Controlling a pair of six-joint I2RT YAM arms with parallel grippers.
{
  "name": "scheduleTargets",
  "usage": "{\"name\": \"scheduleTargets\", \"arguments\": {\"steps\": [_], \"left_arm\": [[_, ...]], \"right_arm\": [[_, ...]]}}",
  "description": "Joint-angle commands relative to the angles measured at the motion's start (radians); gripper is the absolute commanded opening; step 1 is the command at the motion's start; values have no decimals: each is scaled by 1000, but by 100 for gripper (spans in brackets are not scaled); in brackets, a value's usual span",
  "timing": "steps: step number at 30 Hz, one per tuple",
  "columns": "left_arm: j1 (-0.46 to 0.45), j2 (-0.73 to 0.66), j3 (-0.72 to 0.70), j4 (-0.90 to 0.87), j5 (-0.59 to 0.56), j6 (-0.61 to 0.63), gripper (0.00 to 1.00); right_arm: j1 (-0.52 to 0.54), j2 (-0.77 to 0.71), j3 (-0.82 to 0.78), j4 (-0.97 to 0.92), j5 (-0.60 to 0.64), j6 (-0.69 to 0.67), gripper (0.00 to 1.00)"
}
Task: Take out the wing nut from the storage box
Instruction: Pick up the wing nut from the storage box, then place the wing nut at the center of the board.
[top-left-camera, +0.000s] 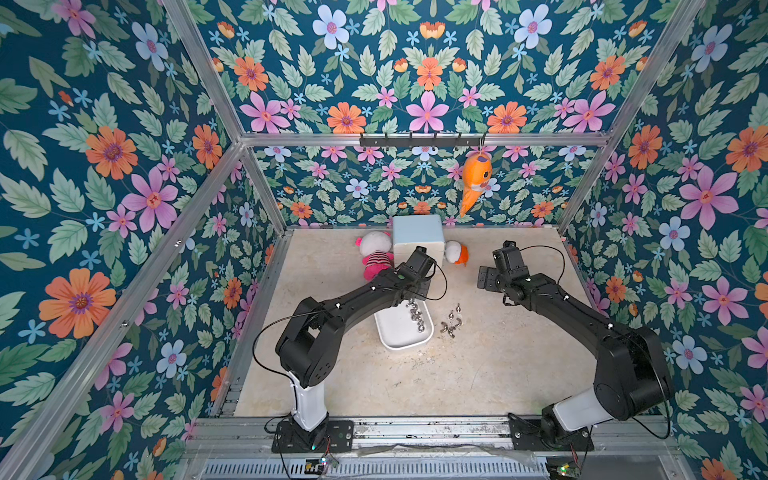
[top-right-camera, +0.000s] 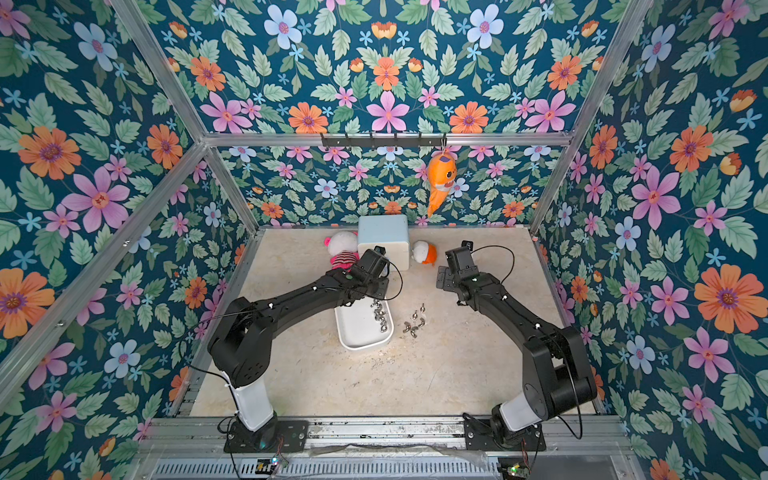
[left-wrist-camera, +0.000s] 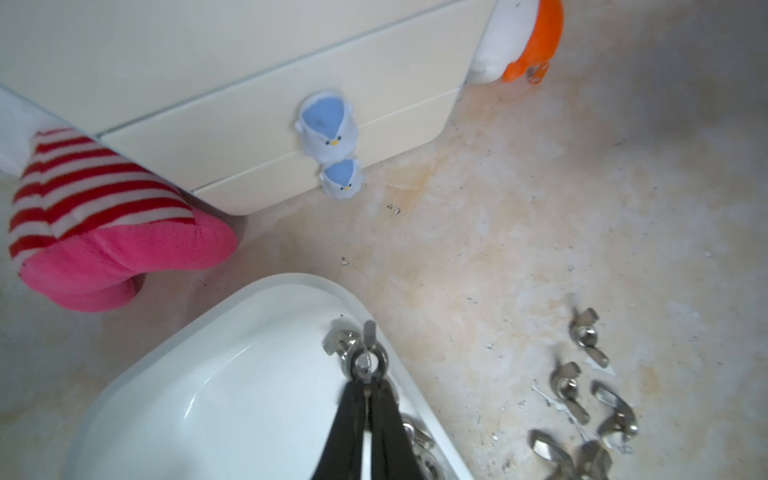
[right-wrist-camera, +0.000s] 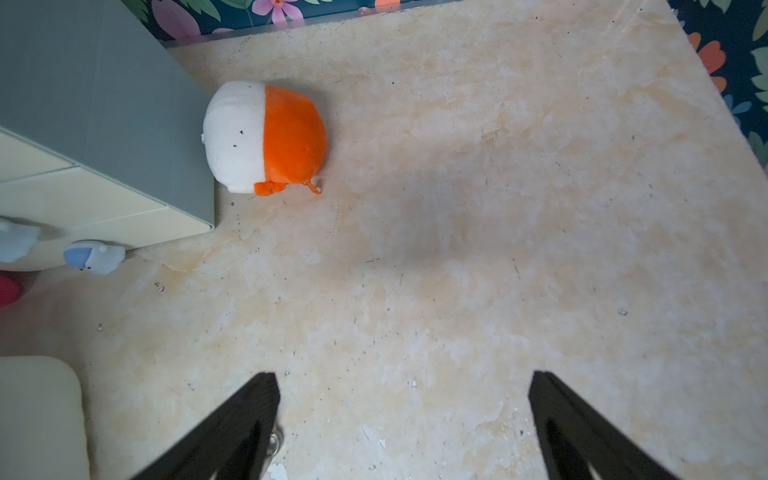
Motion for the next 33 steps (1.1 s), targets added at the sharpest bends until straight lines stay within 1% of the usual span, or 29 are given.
{"name": "scheduleTargets", "arguments": {"steps": [1, 11, 24, 33], "left_arm": [[-33, 1, 43, -41, -40, -6, 7], [-107, 113, 152, -49, 5, -30, 8], [-147, 227, 159, -42, 57, -83, 7], [-159, 271, 151, -42, 69, -103, 7]], "right_arm": [[1, -6, -1, 0, -1, 3, 99], [1, -19, 2, -13, 15, 3, 99], [2, -14, 17, -16, 31, 4, 99], [1, -14, 15, -14, 32, 4, 99]]}}
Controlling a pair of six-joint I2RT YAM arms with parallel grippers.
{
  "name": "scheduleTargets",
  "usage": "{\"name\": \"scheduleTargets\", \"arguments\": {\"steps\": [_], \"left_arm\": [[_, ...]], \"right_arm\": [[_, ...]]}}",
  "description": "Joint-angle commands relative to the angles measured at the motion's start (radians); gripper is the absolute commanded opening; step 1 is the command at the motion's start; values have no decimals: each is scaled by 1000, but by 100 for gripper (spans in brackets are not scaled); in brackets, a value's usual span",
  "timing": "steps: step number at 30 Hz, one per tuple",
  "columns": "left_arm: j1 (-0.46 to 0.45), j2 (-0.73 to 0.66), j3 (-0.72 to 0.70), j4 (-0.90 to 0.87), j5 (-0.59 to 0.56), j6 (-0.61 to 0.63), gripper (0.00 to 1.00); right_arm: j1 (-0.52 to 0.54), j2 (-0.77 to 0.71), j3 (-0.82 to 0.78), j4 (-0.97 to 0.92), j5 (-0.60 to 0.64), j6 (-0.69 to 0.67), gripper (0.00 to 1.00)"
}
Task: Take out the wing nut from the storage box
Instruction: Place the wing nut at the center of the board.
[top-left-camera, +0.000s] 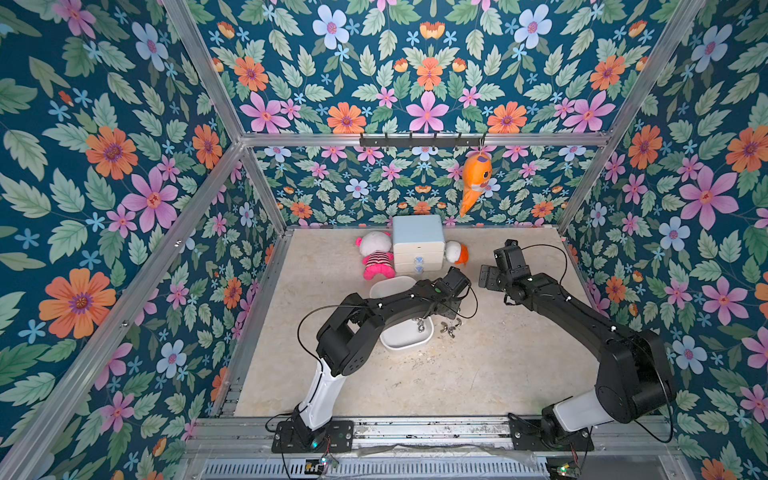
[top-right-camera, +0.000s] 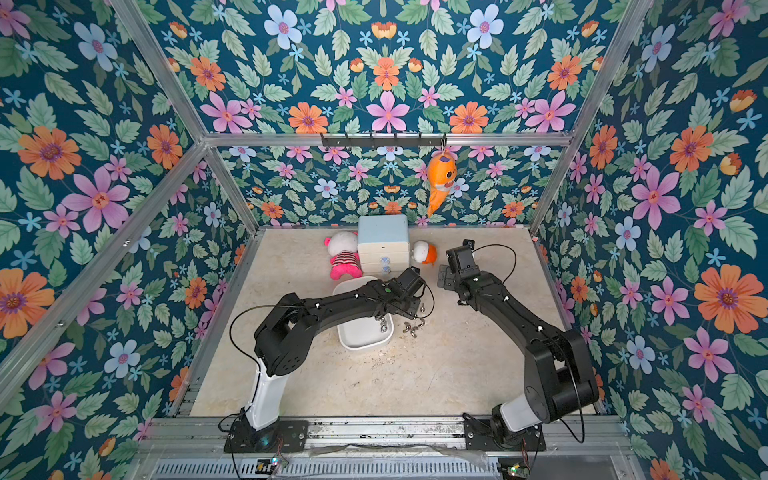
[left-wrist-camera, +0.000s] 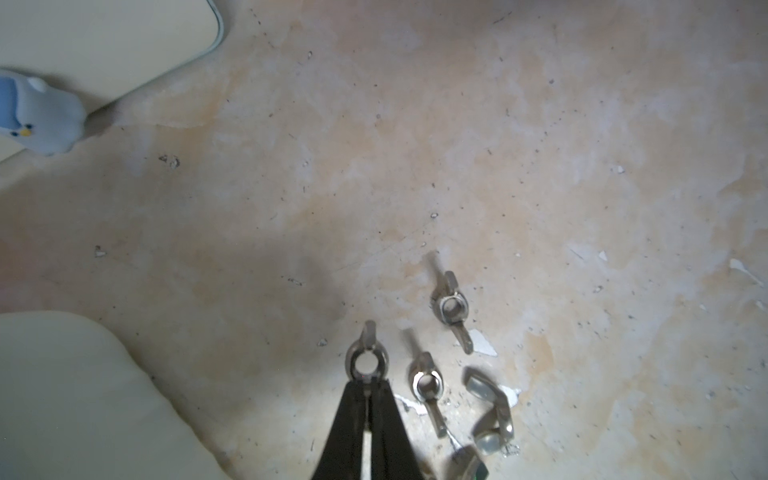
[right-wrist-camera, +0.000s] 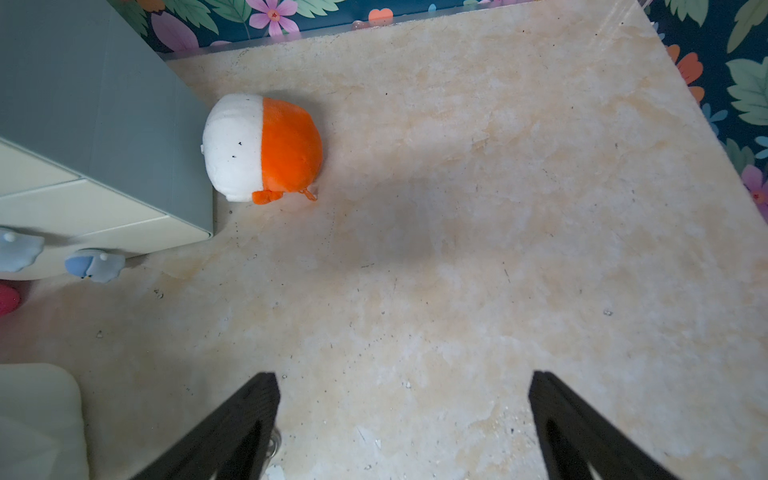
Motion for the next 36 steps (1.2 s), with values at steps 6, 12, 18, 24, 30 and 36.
{"name": "scheduleTargets", "arguments": {"steps": [6, 12, 18, 24, 30, 36], "left_arm": [[-13, 21, -6, -7, -1, -28, 7], [-16, 31, -16, -7, 0, -38, 7], [-16, 33, -24, -6, -1, -48, 9], [-16, 21, -30, -8, -9, -51, 17], [-17, 9, -16, -23, -21, -51, 24], [-21, -60, -6, -39, -68, -51, 25]], "right_arm": [[1, 2, 2, 5, 6, 4, 99], [2, 0, -2, 6, 5, 5, 99], [1, -1, -6, 7, 3, 4, 99], [1, -3, -8, 10, 1, 5, 99], [1, -8, -13, 13, 2, 7, 99], [2, -12, -17, 12, 2, 7, 99]]}}
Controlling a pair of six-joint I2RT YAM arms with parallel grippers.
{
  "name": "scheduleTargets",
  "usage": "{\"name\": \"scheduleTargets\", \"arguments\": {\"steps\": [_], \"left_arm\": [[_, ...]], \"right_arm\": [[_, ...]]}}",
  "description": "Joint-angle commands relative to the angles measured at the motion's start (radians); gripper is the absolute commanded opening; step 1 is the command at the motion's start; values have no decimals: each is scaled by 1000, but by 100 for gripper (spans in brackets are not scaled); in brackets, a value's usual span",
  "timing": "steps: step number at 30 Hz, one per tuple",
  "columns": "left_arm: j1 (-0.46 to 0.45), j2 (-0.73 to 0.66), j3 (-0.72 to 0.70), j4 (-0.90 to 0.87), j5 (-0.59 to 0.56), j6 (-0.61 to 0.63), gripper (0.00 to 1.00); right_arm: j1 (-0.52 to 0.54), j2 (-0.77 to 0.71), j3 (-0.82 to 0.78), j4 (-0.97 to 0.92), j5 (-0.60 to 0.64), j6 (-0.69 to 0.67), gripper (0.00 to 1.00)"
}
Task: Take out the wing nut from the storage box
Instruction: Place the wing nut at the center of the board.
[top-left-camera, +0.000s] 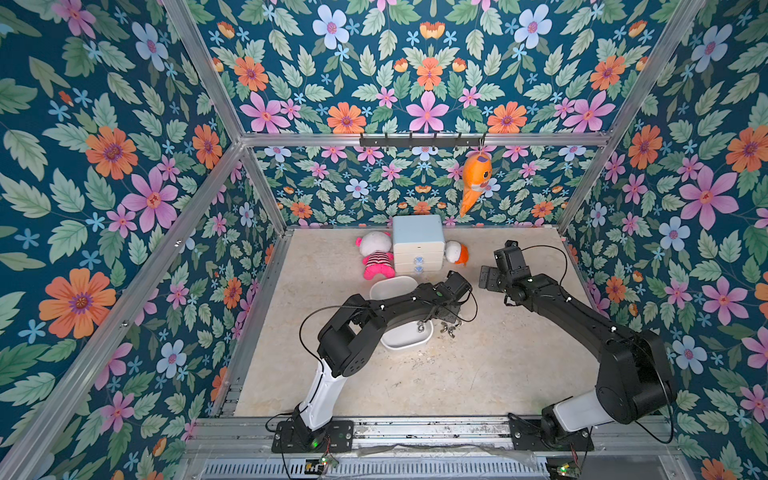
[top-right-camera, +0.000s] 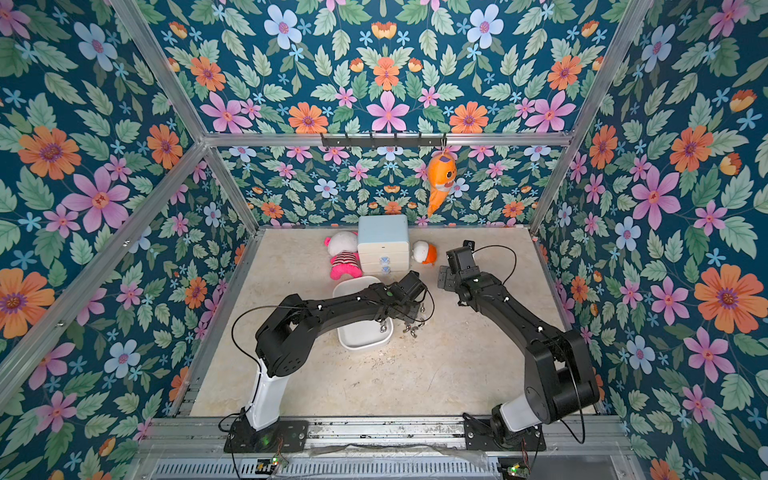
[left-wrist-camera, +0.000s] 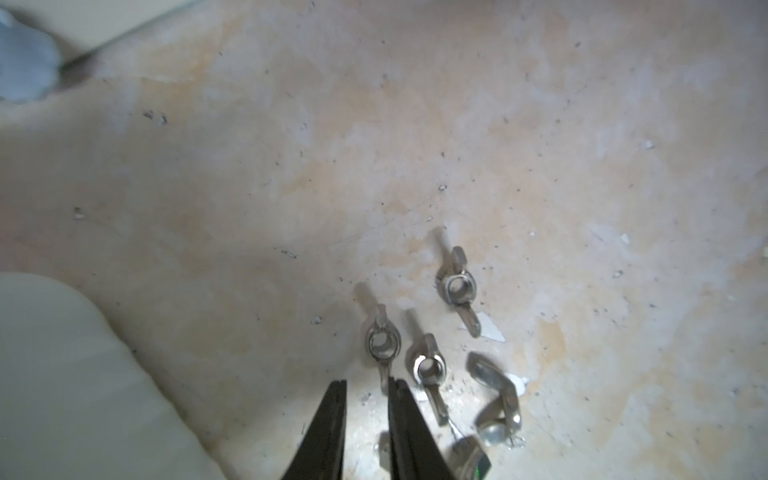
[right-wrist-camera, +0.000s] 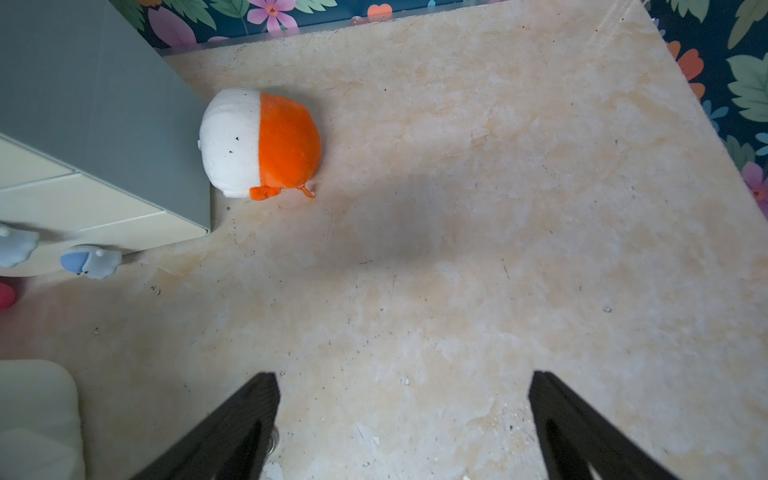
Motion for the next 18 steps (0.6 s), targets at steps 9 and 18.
{"name": "scheduleTargets", "arguments": {"steps": [9, 18], "left_arm": [[4, -126, 31, -76, -140, 14, 28], [78, -242, -76, -70, -186, 4, 30]], "right_arm": [[1, -7, -9, 16, -2, 9, 99], [2, -5, -11, 15, -5, 9, 99]]}}
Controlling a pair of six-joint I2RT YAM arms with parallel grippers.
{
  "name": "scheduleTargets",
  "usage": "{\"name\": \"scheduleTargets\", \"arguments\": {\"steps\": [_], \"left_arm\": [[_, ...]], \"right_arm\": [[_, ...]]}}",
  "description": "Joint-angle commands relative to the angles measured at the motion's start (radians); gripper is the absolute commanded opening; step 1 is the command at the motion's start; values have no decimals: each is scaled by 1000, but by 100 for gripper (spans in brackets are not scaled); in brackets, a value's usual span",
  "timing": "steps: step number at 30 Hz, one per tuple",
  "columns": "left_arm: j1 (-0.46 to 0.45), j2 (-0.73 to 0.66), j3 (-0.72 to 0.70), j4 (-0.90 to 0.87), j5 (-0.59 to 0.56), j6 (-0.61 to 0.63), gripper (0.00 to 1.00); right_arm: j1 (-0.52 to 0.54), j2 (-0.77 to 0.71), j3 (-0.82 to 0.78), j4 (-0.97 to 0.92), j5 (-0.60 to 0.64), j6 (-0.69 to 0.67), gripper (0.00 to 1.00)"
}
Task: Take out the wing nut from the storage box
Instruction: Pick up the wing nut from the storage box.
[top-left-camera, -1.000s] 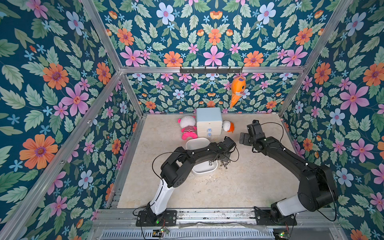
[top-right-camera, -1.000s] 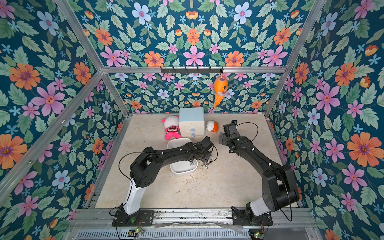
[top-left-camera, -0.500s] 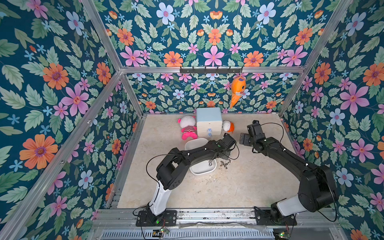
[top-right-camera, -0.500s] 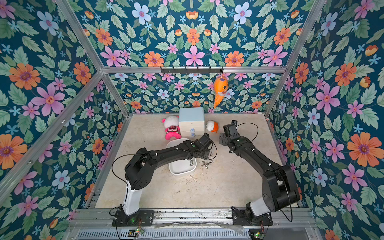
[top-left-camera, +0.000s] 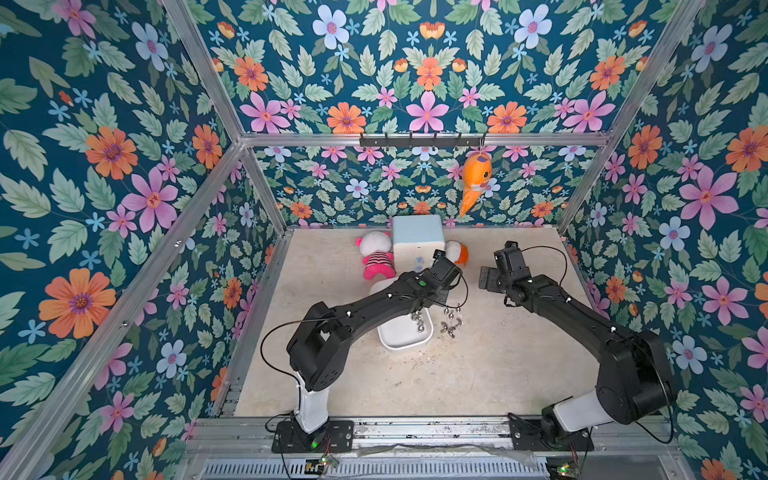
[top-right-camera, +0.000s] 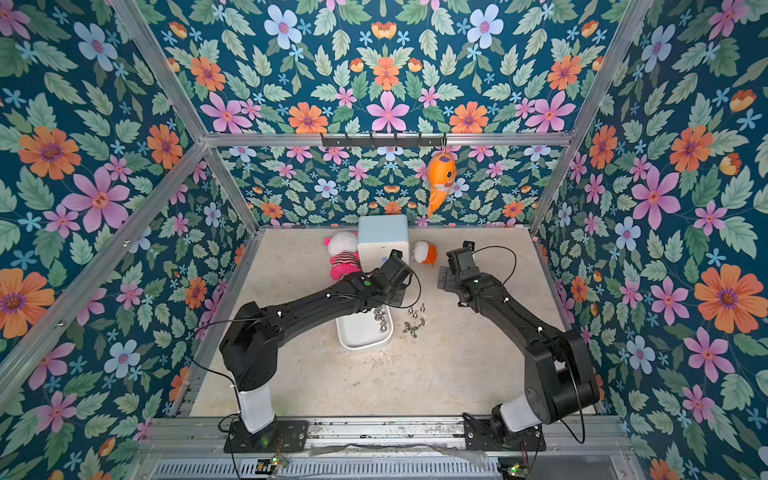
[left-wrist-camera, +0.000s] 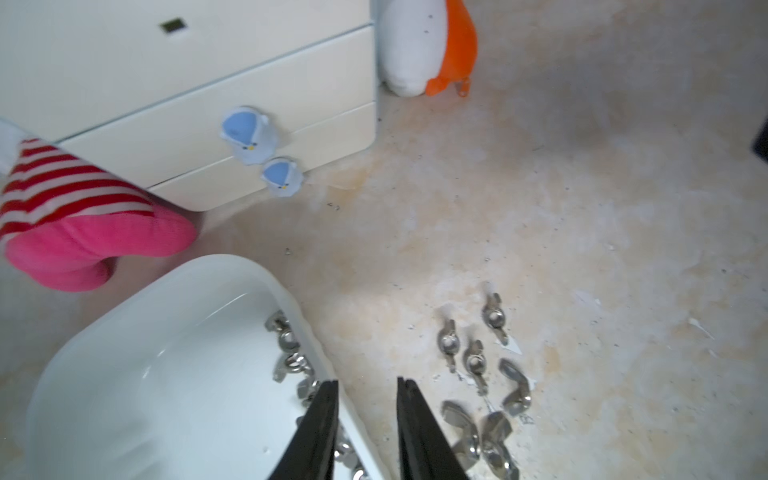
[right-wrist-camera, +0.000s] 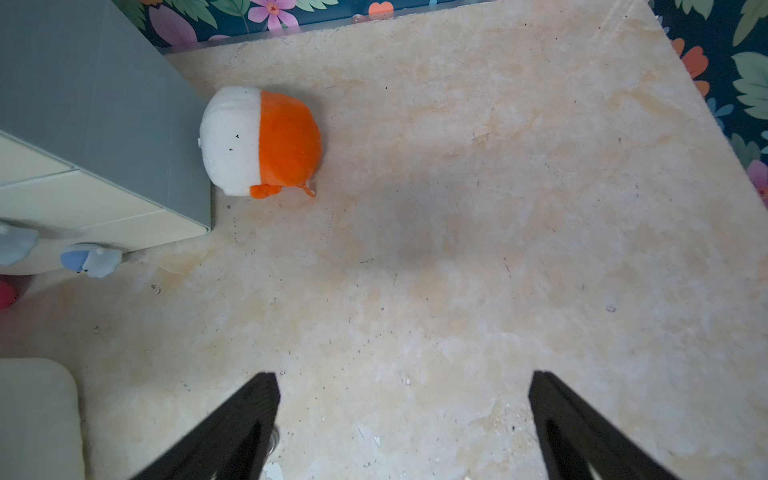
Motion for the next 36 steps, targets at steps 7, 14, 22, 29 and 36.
{"name": "scheduleTargets", "arguments": {"steps": [7, 14, 22, 29, 36], "left_arm": [[76, -80, -118, 10, -42, -16, 30], [115, -92, -178, 52, -26, -41, 30], [137, -26, -188, 114, -2, -65, 30], [149, 28, -185, 149, 22, -82, 29], [154, 65, -167, 169, 32, -82, 29]], "right_arm": [[1, 0, 0, 5, -7, 8, 99], [2, 1, 4, 1, -7, 8, 99], [1, 9, 14, 0, -12, 8, 99], [1, 13, 21, -2, -9, 2, 99], [1, 21, 26, 0, -12, 1, 99]]}}
